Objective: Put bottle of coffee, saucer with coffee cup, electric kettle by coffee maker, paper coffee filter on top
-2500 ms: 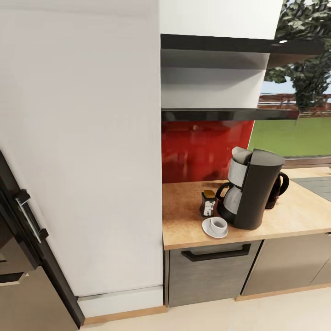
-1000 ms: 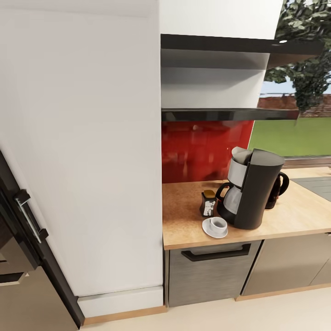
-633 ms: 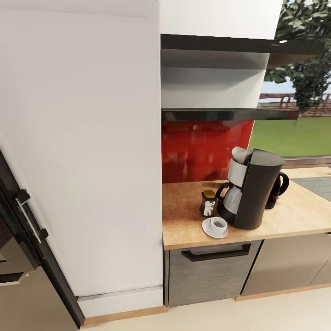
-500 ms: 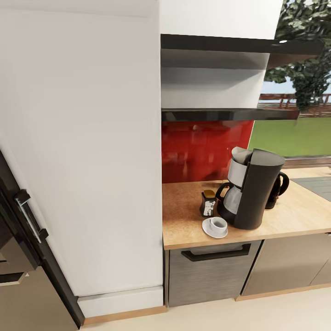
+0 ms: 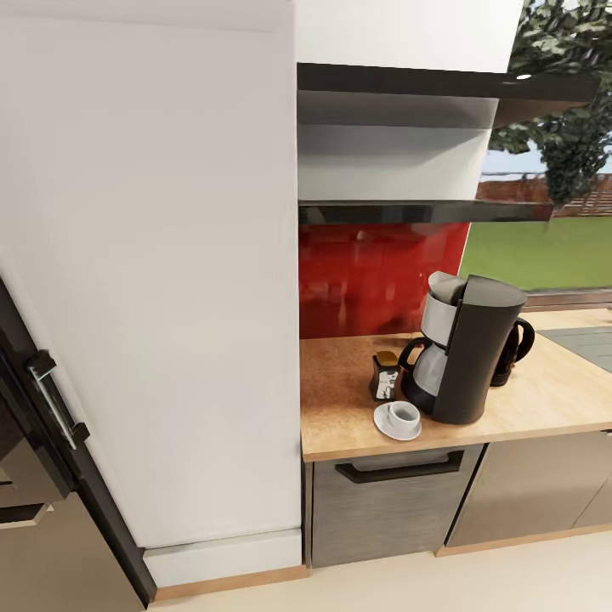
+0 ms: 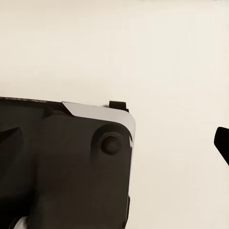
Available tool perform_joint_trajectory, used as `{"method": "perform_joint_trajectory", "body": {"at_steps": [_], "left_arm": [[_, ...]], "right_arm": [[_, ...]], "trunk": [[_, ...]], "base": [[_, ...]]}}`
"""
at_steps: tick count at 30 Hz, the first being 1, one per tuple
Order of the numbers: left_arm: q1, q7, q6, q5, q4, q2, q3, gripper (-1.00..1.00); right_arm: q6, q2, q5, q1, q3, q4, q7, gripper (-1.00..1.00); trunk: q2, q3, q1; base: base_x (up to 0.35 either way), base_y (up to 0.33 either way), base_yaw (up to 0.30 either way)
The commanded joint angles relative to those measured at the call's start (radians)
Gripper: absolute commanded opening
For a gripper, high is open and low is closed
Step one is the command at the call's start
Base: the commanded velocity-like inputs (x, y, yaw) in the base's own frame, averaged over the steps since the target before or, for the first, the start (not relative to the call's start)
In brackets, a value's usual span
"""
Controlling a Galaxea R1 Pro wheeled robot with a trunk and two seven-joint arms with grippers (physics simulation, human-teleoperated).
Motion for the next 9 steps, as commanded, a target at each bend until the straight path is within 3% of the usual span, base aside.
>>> {"method": "perform_joint_trajectory", "body": {"at_steps": [1,9], "left_arm": [[0.0,0.003,-0.002,-0.01,0.0,-0.001,0.008,1.0],[0.0,-0.002,-0.003,-0.01,0.0,-0.032,0.009,1.0]], "right_arm": [[-0.003,0.0,0.006,-0.001,0.003,0.001,-0.001,1.0],[-0.004,0.0,0.006,-0.001,0.003,0.001,-0.001,1.0]], "trunk": [[-0.002,-0.002,0.001],[-0.002,-0.002,0.001]], "base": [[0.0,0.0,0.0],[0.0,0.0,0.0]]}}
